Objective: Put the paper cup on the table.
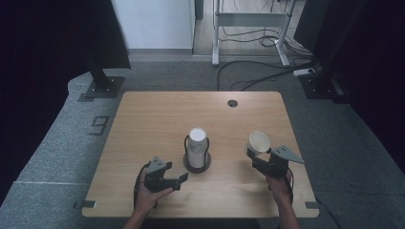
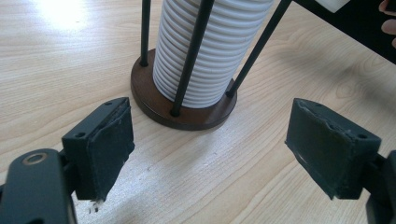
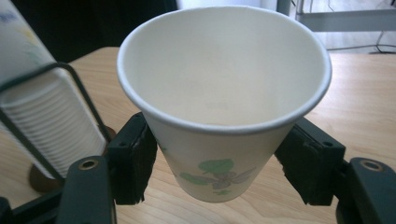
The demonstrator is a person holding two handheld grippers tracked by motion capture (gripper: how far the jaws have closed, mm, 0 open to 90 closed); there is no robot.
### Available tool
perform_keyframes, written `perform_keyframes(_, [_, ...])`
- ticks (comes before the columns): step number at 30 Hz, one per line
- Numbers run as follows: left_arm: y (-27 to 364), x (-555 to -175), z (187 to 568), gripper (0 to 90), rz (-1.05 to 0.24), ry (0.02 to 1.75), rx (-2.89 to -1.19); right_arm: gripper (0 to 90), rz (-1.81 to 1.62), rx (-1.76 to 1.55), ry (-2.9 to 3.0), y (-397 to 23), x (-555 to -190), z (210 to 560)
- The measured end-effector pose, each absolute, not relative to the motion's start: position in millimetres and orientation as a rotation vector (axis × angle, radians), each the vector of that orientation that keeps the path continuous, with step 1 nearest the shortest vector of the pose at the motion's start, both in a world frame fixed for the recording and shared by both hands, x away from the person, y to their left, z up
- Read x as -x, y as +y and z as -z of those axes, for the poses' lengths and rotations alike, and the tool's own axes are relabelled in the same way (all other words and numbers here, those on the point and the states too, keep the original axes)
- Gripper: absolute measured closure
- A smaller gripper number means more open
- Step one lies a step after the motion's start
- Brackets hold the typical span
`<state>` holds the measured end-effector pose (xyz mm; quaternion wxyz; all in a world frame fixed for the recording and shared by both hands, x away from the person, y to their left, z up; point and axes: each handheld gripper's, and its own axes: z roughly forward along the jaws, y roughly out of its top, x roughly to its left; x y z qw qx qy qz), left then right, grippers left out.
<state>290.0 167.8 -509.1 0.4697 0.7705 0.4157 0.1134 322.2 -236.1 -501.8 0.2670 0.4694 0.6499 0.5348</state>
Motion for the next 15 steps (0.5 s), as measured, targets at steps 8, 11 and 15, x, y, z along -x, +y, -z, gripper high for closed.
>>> perform_keyframes(8, [168, -290, 510, 15.0, -0.28, 1.021, -1.89, 31.2, -1.328, -1.317, 1.773, -240, -331, 516])
perform_keyframes(11, [168, -290, 510, 15.0, -0.28, 1.021, -1.897, 31.0, -1.259, -1.342, 1.8, -240, -336, 524])
perform_keyframes(15, [167, -290, 511, 15.0, -0.279, 1.021, -1.9, 30.8, -1.212, -1.356, 1.82, -240, -339, 531])
